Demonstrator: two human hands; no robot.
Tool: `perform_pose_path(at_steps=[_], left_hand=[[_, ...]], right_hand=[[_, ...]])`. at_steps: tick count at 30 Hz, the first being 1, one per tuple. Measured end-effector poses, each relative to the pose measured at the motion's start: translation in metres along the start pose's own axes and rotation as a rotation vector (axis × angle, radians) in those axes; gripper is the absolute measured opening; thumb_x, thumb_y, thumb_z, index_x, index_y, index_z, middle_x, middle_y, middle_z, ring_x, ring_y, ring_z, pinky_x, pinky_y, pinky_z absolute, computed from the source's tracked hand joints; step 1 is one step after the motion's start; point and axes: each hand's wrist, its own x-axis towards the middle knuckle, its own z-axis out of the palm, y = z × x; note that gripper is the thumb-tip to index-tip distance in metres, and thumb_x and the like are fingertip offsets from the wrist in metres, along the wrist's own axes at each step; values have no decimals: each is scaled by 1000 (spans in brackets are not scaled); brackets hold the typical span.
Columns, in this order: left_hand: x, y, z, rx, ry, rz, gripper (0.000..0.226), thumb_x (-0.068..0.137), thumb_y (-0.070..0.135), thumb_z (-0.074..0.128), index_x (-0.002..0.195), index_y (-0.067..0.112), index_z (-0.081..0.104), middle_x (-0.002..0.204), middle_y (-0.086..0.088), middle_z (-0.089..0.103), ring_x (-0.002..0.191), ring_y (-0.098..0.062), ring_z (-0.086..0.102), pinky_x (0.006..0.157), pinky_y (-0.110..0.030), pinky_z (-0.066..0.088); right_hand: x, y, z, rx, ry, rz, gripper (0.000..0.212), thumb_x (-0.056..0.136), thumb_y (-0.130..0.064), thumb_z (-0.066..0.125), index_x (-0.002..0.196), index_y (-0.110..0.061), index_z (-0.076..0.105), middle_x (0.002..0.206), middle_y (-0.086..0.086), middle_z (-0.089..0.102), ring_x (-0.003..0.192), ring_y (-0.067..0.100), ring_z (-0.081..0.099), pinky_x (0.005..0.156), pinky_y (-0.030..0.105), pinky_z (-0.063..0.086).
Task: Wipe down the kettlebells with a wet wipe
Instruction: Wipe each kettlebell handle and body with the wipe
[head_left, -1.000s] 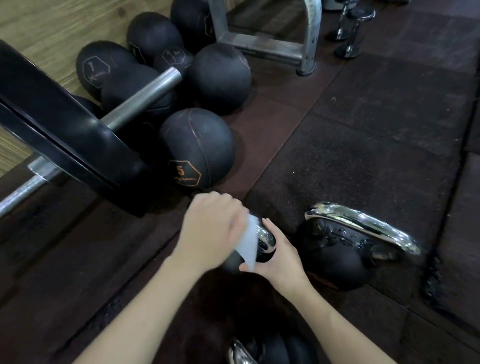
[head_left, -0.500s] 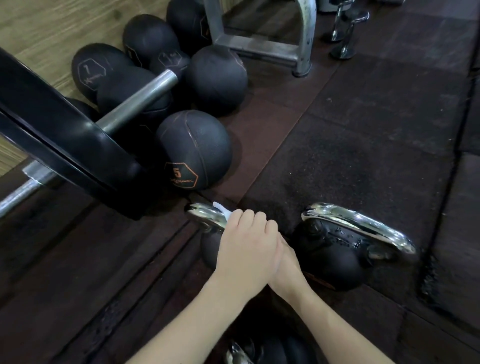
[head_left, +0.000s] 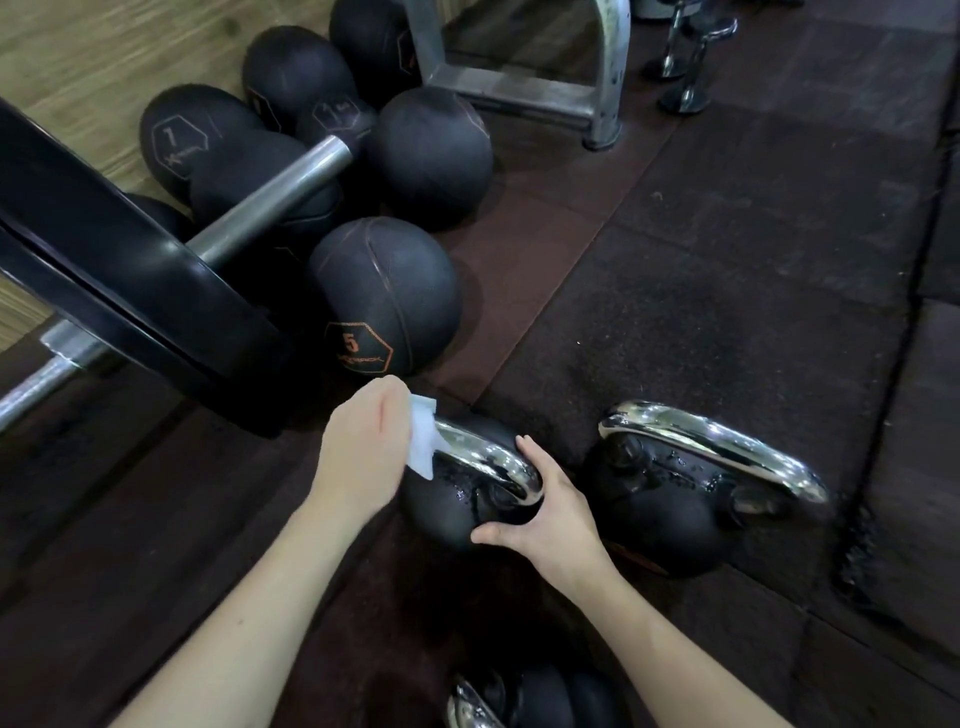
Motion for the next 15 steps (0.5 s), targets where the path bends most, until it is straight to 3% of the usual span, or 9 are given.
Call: perform_pose_path(at_steps=[2,4,5,7,8,10,12,15], left_hand=[[-7,18,5,453,94,235,21,90,23,34,72,17,44,71,-6,50,68,-31,47,64,-46,40],[-16,44,18,712,95,452,21,88,19,43,67,22,40,65,-6,47,63,-30,46,62,-44,34],[-25,53,30,762,64,514,24,89,19,49,65,21,43,64,-6,47,63,-29,46,64,-44,34],[-39,65,50,736,73,607,26,93,23,56,67,19,50,66,-5,47,66,-29,46,69,-46,39],[-44,66,56,725,74,627,27,94,25,57,69,18,53,67,-4,48,68,-29,47,71,-45,42],[-44,62,52,704,70,670,27,95,27,59,71,16,56,69,-3,49,68,-27,47,71,-43,43],[-37,52,40,621,42,714,27,96,27,57,72,16,57,69,-2,49,68,-26,47,70,-42,42],[-20,38,19,579,31,714,29,99,25,44,75,16,58,72,-4,53,69,-30,49,69,-45,40]], right_hand=[[-1,-3,-2,-28,-2,-19,132,43,-42,105,158,-40,40,157,-23,48,141,0,49,122,32,41],[0,-4,-4,-42,-25,-7,125,50,-43,103,158,-38,39,156,-25,47,140,-3,48,120,28,41],[1,-4,-3,-59,-34,13,113,58,-50,97,157,-38,41,153,-26,49,138,-4,48,118,25,41],[0,-5,2,-141,-7,38,81,77,-66,67,148,-32,50,148,-18,56,137,0,52,114,18,39],[1,-3,4,-177,20,29,71,85,-63,56,146,-27,52,147,-12,59,137,6,55,111,14,37],[0,-5,3,-154,40,2,51,99,-30,60,148,-23,53,147,-4,61,136,14,58,109,18,43],[1,-2,-1,-94,24,-48,66,95,-9,70,155,-25,46,151,-4,58,138,16,57,114,29,47],[0,2,-4,-31,-36,-43,121,58,-34,101,160,-33,37,157,-19,49,141,3,50,118,32,44]])
